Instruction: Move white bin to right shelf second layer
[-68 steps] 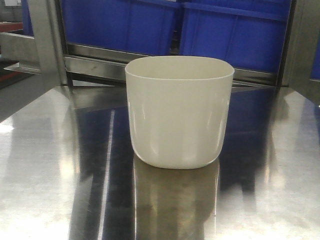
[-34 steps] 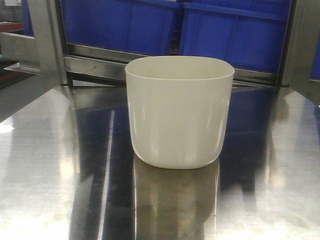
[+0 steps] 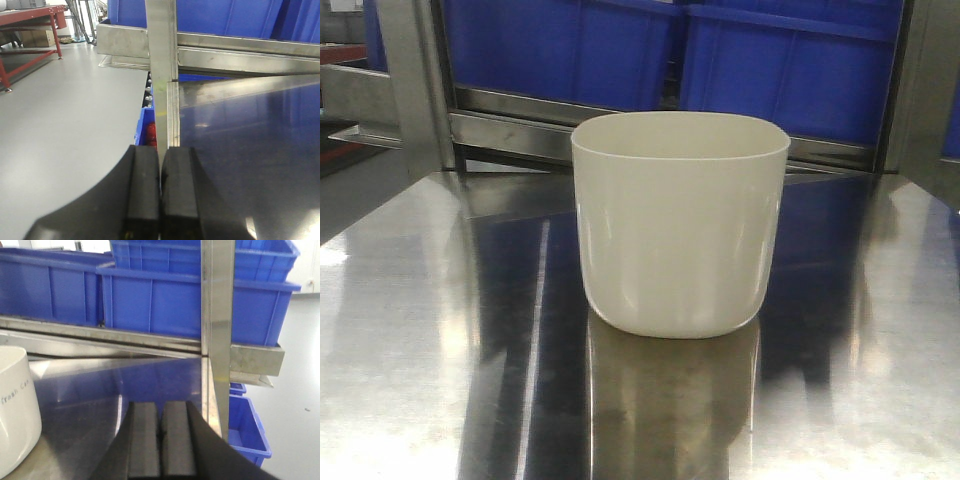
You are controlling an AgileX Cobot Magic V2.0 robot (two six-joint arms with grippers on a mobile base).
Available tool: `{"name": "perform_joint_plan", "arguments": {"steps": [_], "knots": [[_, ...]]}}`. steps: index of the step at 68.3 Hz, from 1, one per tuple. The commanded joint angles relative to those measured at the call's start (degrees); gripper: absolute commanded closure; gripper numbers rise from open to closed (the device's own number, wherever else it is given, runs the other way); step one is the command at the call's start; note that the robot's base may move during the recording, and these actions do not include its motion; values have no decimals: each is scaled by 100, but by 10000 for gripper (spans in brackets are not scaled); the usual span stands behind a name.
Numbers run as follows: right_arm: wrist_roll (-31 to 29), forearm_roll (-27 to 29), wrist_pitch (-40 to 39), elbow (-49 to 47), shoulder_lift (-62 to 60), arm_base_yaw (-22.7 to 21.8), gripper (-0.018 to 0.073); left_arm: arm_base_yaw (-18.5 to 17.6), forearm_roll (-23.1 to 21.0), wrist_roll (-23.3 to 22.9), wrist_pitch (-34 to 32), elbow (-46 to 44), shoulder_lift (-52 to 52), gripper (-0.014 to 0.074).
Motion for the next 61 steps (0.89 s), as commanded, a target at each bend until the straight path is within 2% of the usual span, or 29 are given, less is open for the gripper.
{"name": "perform_joint_plan", "arguments": {"steps": [1,13,30,47,50,61], "knots": [[-24,0,-568,-523,620,-19,504,-34,0,-18,-490,211,-81,512],[-24,0,159,-1876,2247,-19,504,-34,0,-18,-490,211,-81,512],[-24,0,415,-3791,4254,-10,504,-34,0,-18,-490,211,-81,512],[-24,695,2835,-5941,5961,147,493,-34,0,-18,-490,211,-81,512],[-24,819,3120,-6246,6201,251,454,-34,0,-18,-490,211,-81,512],[-24,885,3853,-6970,6892,805,108,-34,0,-18,-490,211,-81,512]]}}
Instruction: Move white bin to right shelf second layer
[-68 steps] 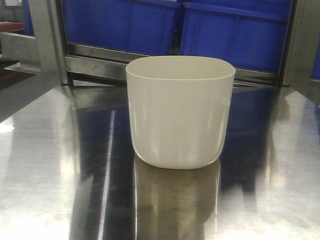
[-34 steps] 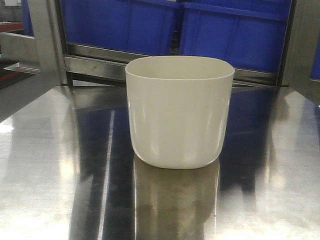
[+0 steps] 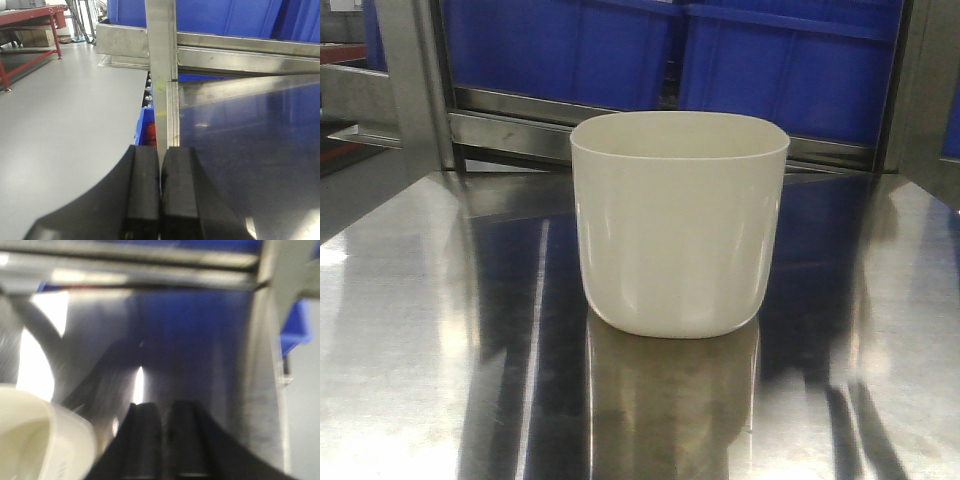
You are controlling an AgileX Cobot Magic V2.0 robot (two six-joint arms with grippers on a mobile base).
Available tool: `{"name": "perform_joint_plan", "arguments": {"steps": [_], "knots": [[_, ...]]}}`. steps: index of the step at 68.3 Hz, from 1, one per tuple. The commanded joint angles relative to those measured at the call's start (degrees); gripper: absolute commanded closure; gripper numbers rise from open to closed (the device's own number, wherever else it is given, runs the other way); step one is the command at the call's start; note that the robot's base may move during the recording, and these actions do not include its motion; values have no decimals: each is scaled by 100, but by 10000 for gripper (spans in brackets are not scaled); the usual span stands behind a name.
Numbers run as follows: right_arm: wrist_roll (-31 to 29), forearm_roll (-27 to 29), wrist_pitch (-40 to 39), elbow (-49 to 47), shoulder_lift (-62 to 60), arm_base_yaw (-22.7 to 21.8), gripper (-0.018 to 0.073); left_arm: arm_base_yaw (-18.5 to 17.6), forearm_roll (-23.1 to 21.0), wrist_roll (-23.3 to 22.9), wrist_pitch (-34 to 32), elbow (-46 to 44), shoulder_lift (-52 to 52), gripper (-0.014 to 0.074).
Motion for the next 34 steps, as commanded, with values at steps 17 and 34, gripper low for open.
{"name": "perform_joint_plan", "arguments": {"steps": [17,34], "knots": [[-24,120,426,-889,676,945,9,-34,0,-18,-490,211,-81,512],[-24,127,567,-960,940,1370,9,-34,0,-18,-490,211,-81,512]]}}
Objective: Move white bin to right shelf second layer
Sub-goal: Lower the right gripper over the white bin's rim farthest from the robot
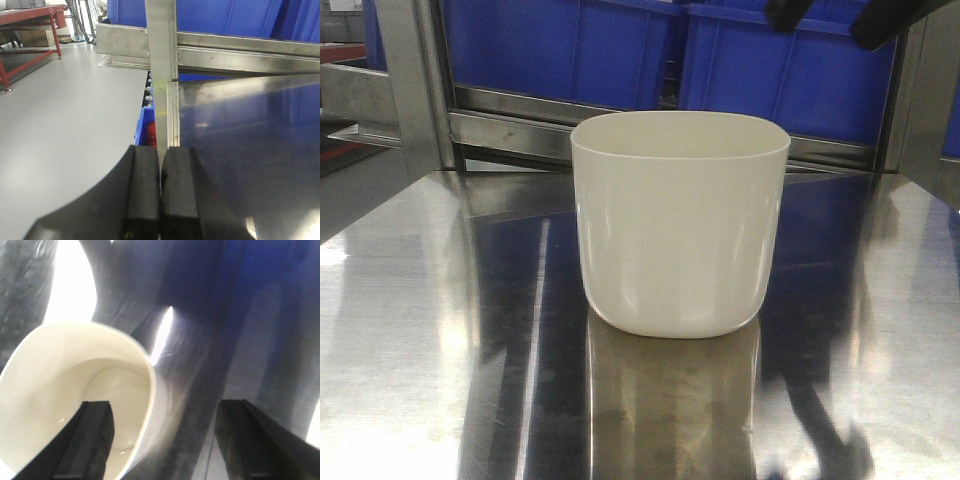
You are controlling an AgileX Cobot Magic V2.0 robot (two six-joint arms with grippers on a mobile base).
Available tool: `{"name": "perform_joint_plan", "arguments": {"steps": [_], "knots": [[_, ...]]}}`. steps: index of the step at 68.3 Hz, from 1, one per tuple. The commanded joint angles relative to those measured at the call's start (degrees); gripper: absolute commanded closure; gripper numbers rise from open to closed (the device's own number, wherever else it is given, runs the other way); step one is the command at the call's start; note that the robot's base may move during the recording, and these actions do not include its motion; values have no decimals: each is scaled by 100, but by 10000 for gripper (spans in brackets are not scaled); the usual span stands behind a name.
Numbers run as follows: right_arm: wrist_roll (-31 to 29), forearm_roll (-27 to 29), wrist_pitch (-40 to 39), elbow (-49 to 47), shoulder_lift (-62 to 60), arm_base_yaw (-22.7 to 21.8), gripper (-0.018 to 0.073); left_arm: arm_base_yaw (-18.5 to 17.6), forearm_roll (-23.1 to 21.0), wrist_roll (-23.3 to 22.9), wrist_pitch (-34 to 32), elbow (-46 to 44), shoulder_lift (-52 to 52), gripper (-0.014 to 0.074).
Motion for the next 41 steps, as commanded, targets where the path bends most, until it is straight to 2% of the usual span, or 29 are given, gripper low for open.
{"name": "perform_joint_plan", "arguments": {"steps": [1,41], "knots": [[-24,56,-196,-235,-71,92,9,-34,0,-18,-490,211,-81,512],[-24,65,1001,-1193,898,256,8,-34,0,-18,-490,211,-81,512]]}}
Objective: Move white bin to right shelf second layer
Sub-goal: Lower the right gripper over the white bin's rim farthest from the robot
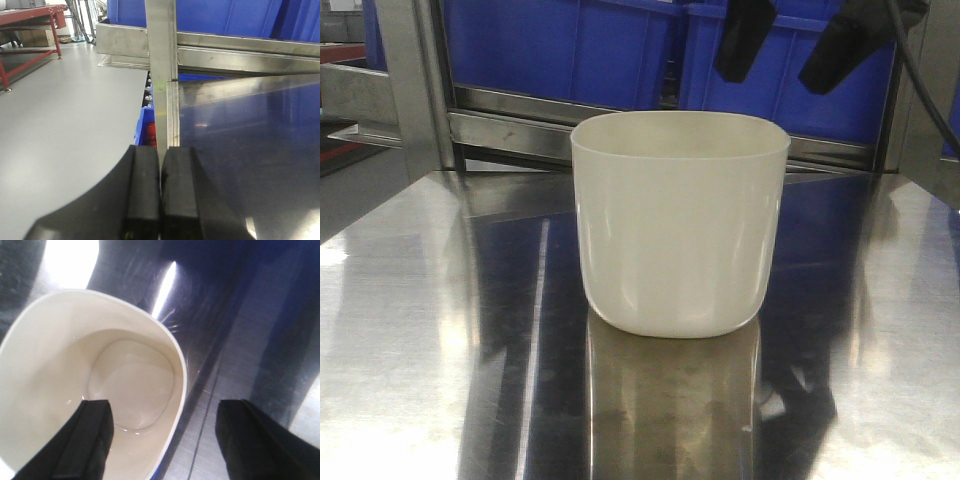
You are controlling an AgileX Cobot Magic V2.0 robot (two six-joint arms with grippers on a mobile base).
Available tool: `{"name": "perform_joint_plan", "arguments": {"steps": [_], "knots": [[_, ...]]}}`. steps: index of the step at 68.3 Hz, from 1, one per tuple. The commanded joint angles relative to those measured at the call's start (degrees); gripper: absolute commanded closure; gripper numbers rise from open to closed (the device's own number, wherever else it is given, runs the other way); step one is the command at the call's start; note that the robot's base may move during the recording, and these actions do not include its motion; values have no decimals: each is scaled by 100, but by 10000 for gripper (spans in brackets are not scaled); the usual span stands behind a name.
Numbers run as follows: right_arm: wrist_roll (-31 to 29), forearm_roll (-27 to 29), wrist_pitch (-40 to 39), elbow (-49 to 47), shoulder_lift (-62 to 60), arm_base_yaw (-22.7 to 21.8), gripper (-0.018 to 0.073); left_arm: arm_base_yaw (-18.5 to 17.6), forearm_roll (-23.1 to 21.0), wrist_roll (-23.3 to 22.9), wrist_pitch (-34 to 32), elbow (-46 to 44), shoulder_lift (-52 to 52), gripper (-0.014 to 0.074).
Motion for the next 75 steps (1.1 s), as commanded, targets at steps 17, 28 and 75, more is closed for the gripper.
{"name": "perform_joint_plan", "arguments": {"steps": [17,28,75], "knots": [[-24,47,71,-256,181,2,8,-34,0,-18,-490,211,-81,512],[-24,19,58,-256,361,2,8,-34,0,-18,-490,211,-81,512],[-24,-90,-74,-267,1051,2,8,-34,0,-18,-490,211,-81,512]]}}
